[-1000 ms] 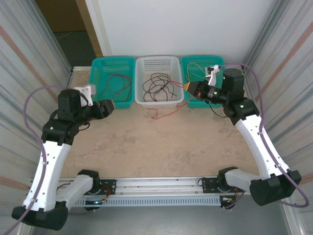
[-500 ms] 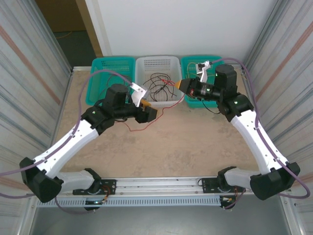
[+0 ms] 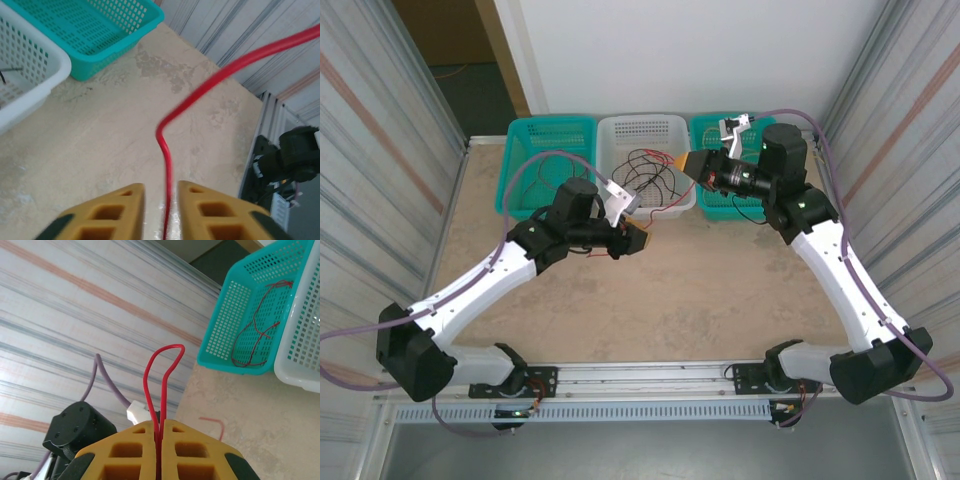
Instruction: Untangle the cables
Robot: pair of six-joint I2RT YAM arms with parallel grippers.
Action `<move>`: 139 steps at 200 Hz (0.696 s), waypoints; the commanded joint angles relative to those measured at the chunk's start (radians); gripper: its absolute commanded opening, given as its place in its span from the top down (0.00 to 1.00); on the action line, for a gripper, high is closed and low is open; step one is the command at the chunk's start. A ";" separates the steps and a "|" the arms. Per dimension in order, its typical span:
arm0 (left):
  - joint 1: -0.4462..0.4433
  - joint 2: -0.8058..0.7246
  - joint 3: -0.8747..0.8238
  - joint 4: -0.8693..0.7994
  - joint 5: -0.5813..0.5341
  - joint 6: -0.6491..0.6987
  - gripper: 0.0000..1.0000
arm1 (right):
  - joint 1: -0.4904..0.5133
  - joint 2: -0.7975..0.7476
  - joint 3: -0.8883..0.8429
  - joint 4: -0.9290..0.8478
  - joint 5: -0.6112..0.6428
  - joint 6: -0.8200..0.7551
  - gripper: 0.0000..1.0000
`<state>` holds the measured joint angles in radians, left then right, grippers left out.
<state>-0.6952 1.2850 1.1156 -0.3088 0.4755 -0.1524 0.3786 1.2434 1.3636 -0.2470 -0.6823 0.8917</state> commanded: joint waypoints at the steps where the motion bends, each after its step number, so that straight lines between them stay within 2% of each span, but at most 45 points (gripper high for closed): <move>1: -0.004 -0.009 -0.012 0.014 -0.009 0.009 0.86 | 0.004 0.006 0.030 0.045 -0.023 0.032 0.99; 8: -0.005 -0.009 -0.013 0.014 -0.009 0.009 0.89 | 0.003 0.005 0.029 0.049 -0.023 0.035 0.99; 22: -0.005 -0.013 -0.017 0.014 -0.016 0.007 1.00 | 0.002 0.004 0.030 0.051 -0.015 0.036 0.99; 44: -0.004 -0.030 -0.030 0.030 -0.025 -0.007 1.00 | -0.004 -0.002 0.025 0.045 0.003 0.035 0.96; 50: -0.005 -0.037 -0.036 0.035 -0.035 -0.011 1.00 | -0.006 -0.002 0.022 0.041 0.010 0.035 0.91; 63: -0.004 -0.048 -0.036 0.027 -0.095 -0.025 1.00 | -0.010 -0.004 0.024 -0.006 0.050 0.012 0.68; 72: -0.006 -0.050 -0.020 -0.002 -0.156 -0.027 1.00 | -0.011 -0.004 0.028 -0.068 0.102 -0.023 0.57; 90: 0.016 -0.048 0.036 -0.078 -0.279 -0.018 1.00 | -0.022 -0.008 0.026 -0.192 0.207 -0.080 0.47; 96: 0.037 -0.046 0.053 -0.091 -0.295 -0.014 1.00 | -0.028 -0.012 0.015 -0.217 0.234 -0.089 0.31; 102: 0.066 -0.043 0.069 -0.099 -0.310 -0.014 1.00 | -0.036 -0.019 -0.002 -0.235 0.252 -0.092 0.20; 125: 0.222 -0.011 0.147 -0.123 -0.358 -0.039 1.00 | -0.084 -0.061 -0.095 -0.242 0.259 -0.075 0.18; 139: 0.325 0.037 0.202 -0.116 -0.336 -0.047 1.00 | -0.096 -0.090 -0.140 -0.239 0.253 -0.075 0.20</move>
<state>-0.5034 1.2781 1.2133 -0.4122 0.2050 -0.1707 0.3061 1.2121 1.2884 -0.4267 -0.4721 0.8433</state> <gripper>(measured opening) 0.076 0.813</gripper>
